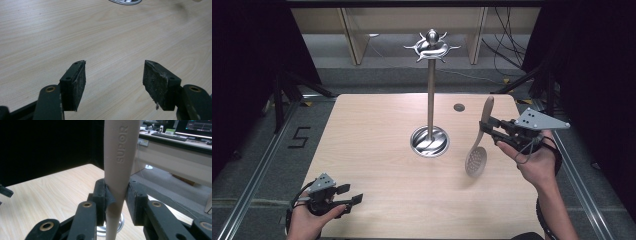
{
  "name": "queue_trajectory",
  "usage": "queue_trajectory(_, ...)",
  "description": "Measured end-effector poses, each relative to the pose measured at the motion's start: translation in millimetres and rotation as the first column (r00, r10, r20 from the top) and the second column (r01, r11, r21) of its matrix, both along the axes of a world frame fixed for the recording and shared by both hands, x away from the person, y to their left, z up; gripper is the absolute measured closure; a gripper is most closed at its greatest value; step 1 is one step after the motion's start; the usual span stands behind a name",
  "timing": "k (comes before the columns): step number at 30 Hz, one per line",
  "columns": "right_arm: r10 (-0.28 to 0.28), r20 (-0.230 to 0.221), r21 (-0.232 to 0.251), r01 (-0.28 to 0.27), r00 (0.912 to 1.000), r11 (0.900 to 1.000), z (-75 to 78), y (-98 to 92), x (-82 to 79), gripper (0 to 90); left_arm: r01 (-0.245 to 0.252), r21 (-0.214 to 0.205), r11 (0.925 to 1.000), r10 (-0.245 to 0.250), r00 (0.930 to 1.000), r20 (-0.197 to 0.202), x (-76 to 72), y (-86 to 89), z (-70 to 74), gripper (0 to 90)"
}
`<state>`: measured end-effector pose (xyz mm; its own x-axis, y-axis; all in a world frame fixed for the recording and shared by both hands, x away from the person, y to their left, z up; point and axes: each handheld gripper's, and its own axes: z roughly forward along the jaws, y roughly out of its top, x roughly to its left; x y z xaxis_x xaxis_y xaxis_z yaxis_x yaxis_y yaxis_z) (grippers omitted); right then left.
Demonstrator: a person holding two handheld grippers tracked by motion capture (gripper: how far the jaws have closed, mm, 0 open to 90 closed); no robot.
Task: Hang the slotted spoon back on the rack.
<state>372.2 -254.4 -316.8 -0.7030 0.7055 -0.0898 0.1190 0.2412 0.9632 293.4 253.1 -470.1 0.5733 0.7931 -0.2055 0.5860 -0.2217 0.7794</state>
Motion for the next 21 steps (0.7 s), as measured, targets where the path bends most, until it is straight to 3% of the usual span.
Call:
queue_trajectory(4, -0.002, -0.007, 0.004, 0.002, 1.0, 1.0, 0.8, 1.4, 0.1, 71.7, 0.0, 0.006, 1.0, 0.0, 1.0, -0.001, -0.1, 0.4, 0.2, 34.5)
queue_trajectory(6, -0.01, 0.018, 0.002, 0.01, 0.9998, 0.9999, 1.2, 2.4, 1.6, 71.7, 0.0, 0.005, 1.0, 0.0, 1.0, -0.001, -0.2, 0.5, 0.3, 34.5)
queue_trajectory(14, 0.017, -0.014, 0.002, -0.017, 0.9998, 0.9998, 2.1, 12.3, 1.8, 71.7, 0.003, 0.004, 1.0, -0.003, 1.0, 0.004, 0.1, 1.0, -0.2, 34.5)
queue_trajectory(21, 0.01, 0.005, -0.002, -0.01, 0.9999, 0.9999, 3.8, 16.9, 4.8, 71.7, 0.007, 0.001, 1.0, -0.007, 0.9999, 0.009, 0.3, 1.3, -0.2, 34.5)
